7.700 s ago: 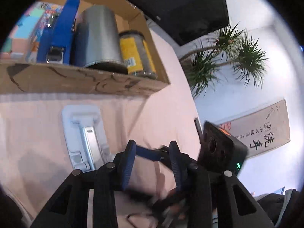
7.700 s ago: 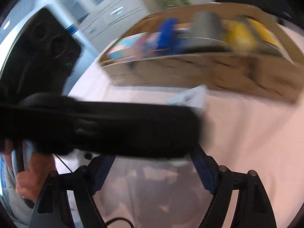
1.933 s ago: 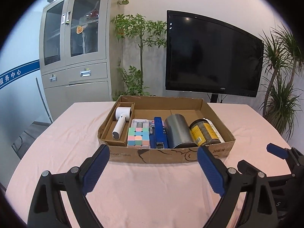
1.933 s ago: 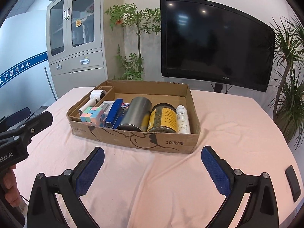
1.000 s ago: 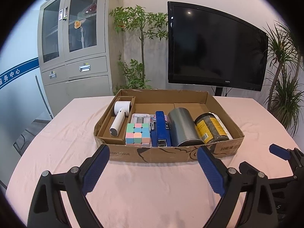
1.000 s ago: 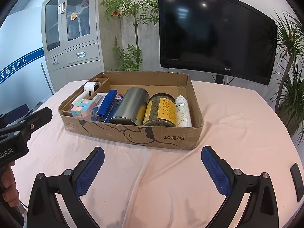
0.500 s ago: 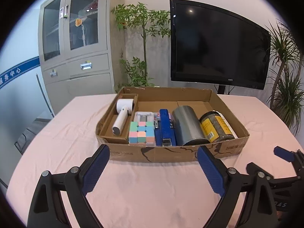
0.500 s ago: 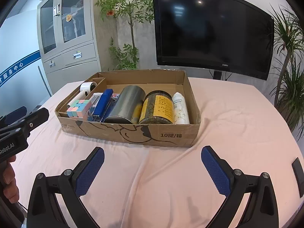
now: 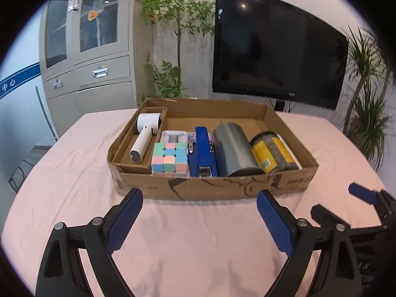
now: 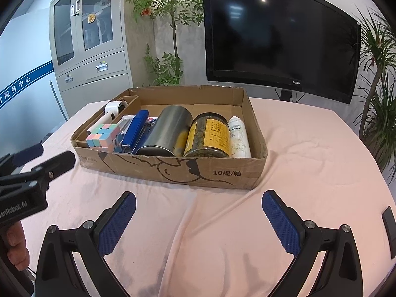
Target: Organize rigid objects
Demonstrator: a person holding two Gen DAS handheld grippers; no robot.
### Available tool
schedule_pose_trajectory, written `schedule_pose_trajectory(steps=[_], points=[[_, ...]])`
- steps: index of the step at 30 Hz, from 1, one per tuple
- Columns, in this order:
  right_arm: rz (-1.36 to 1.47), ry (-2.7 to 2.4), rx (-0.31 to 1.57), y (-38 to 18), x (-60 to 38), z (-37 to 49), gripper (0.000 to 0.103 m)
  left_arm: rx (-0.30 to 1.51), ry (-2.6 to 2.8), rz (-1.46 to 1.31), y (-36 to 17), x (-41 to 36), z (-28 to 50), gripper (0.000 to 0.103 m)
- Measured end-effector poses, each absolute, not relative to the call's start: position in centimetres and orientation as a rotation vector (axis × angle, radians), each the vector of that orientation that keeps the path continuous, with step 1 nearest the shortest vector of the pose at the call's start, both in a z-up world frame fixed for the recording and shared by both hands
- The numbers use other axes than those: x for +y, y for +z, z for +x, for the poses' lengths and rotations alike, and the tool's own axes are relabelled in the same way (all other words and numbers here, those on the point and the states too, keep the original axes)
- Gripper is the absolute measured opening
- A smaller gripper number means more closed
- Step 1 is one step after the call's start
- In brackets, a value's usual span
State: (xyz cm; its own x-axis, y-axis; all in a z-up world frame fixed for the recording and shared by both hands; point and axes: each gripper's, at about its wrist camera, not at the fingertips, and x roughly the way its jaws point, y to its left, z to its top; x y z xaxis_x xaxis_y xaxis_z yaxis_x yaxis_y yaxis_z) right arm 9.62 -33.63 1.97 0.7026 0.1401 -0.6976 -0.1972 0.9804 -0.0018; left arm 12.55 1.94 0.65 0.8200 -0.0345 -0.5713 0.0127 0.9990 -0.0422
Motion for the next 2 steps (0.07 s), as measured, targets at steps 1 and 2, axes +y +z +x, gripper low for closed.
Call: schedule_pose_trajectory(steps=[1, 2], points=[[-0.079, 0.186, 0.77, 1.94, -33.54, 9.59, 0.103, 0.609, -0.02, -0.033, 0.61, 1.93, 12.64, 0.093], [-0.081, 0.186, 0.771, 1.86, -33.48, 9.7, 0.103, 0.607, -0.014, -0.026, 0.54, 1.92, 12.84, 0.093]])
